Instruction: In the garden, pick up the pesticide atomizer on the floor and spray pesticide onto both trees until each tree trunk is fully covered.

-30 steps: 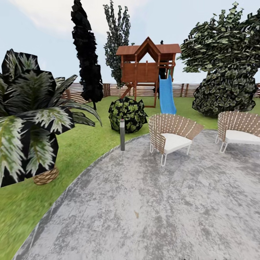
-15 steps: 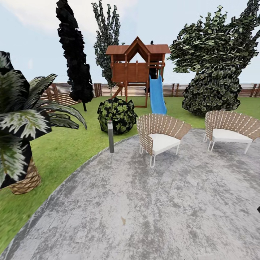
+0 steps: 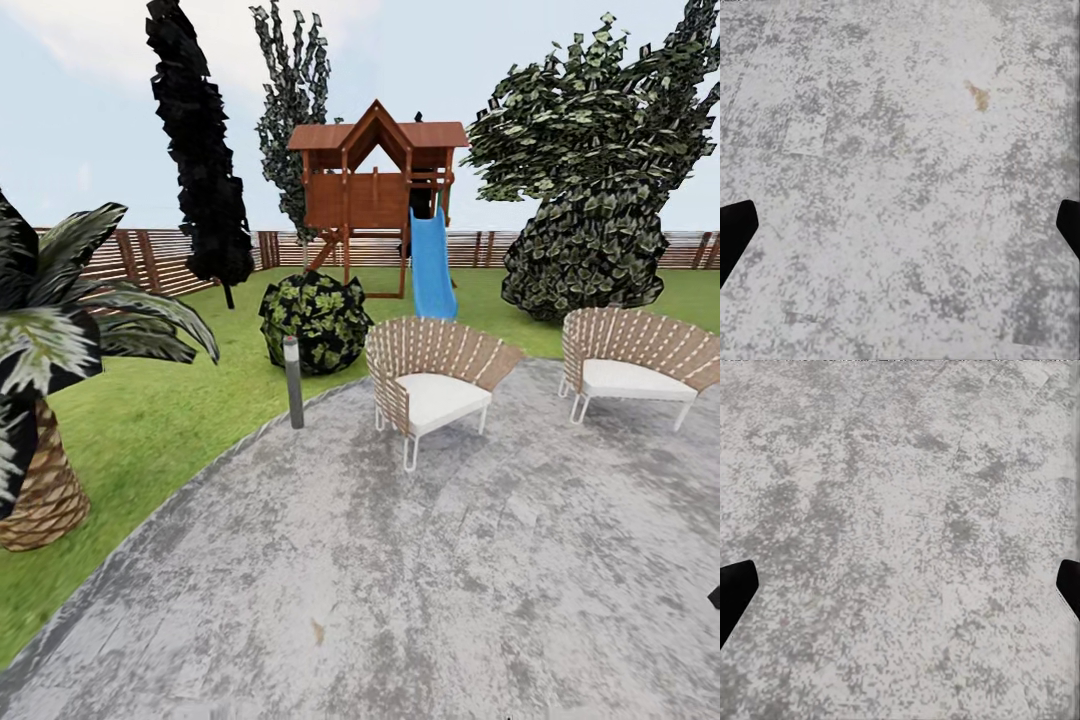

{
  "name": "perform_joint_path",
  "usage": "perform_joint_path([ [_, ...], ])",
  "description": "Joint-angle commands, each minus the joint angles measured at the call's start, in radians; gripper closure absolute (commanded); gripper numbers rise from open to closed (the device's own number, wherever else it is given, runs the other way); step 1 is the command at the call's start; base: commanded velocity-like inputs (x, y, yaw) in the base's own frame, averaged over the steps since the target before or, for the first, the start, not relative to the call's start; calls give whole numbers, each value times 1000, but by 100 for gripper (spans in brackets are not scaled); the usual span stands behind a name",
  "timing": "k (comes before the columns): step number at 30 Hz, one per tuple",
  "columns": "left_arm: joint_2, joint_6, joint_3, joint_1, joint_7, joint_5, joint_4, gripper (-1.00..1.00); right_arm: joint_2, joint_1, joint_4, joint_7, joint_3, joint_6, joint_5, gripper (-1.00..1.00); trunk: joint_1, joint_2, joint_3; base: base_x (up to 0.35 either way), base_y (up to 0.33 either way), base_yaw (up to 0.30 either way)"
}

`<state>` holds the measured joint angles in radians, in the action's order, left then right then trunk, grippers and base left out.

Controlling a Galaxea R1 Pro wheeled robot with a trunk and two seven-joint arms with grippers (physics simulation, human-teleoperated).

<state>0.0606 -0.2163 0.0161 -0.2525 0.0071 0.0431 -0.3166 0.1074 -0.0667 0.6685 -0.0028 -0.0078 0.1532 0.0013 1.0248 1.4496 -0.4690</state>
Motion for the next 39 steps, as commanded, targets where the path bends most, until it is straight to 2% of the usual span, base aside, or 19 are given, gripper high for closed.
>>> perform_joint_path([
  [1, 0, -3, 0, -1, 1, 4, 1, -100, 0, 0, -1, 0, 0, 3, 0, -100, 0, 0, -1, 184, -238, 0],
  [10, 0, -5, 0, -1, 1, 4, 1, -100, -1, 0, -1, 0, 2, 3, 0, -100, 0, 0, -1, 184, -241, -14],
  [31, 1, -5, 1, -1, 1, 4, 1, -100, -1, -1, -1, 0, 2, 3, 0, -100, 0, 0, -1, 184, -249, -277],
  [39, 1, -5, 1, -1, 1, 4, 1, -100, -2, 0, -1, 0, 3, 3, 0, -100, 0, 0, -1, 184, -249, -62],
])
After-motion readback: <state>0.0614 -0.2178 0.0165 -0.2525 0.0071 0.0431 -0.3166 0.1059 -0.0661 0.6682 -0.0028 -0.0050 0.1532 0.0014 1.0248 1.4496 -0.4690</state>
